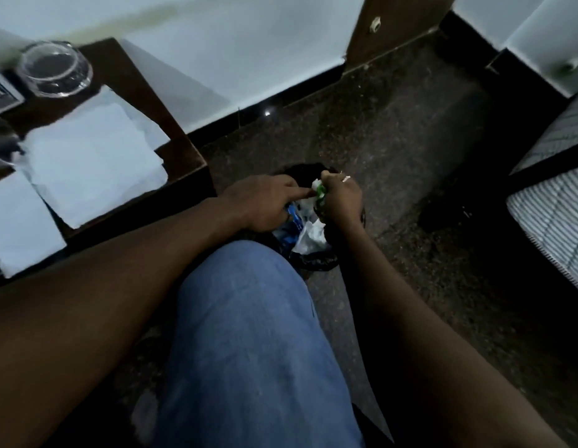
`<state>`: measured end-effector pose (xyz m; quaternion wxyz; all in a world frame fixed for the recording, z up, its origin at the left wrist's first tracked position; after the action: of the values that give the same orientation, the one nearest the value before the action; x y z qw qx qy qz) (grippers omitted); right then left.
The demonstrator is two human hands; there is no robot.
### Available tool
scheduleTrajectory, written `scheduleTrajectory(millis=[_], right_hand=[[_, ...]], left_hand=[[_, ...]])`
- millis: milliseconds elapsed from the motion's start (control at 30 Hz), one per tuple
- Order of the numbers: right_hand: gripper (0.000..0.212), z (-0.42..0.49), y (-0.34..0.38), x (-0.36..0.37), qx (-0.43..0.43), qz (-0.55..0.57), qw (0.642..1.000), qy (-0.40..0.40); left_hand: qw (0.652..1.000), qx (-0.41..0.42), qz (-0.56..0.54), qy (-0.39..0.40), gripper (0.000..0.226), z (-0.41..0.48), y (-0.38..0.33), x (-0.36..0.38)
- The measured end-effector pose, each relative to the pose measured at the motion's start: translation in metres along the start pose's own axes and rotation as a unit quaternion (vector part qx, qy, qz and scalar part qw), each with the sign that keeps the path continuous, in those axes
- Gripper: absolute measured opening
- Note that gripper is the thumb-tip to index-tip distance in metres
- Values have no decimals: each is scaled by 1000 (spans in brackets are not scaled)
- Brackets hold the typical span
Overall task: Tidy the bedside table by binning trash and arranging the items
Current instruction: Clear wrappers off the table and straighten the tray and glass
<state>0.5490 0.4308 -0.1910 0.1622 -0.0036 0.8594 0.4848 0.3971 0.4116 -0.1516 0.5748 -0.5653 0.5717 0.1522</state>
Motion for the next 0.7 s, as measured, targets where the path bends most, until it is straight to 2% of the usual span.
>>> scheduleTrajectory(millis=[133, 233, 367, 467, 533, 600, 667, 700], right_hand=[[48, 10, -13, 3, -16, -139, 990, 24], [38, 14, -14, -2, -14, -156, 988, 9], [41, 5, -10, -3, -46, -165, 985, 8], [39, -16, 6, 1, -68, -147, 987, 5], [31, -33, 22, 8, -76, -108, 991, 29], [23, -54, 41, 22, -85, -63, 991, 86], [20, -76, 59, 38, -114, -73, 983, 127], [21, -84, 66, 44, -128, -94, 978, 135]], left_hand=[[998, -41, 36, 27, 68, 8, 10, 9], [998, -49, 34, 11, 60, 4, 15, 6], [998, -48, 28, 26, 59, -10, 14, 2], [998, -56, 17, 3, 60, -27, 9, -12], [998, -66, 4, -11, 58, -41, 3, -25], [997, -70, -4, -22, 47, -59, -5, -40], [996, -83, -7, -42, 36, -80, -11, -57], [994, -90, -11, -56, 41, -90, -13, -65]])
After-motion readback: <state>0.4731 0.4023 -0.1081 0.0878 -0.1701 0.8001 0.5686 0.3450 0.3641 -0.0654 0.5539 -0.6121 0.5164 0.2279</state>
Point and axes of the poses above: each hand's wrist, its own z-axis towards the middle knuckle, its own x-axis out of the palm, y = z × x, the point moved 6 cm from there along z, towards the middle knuckle, and after that the axes turned 10 degrees about -z, right-handed, at the moved point
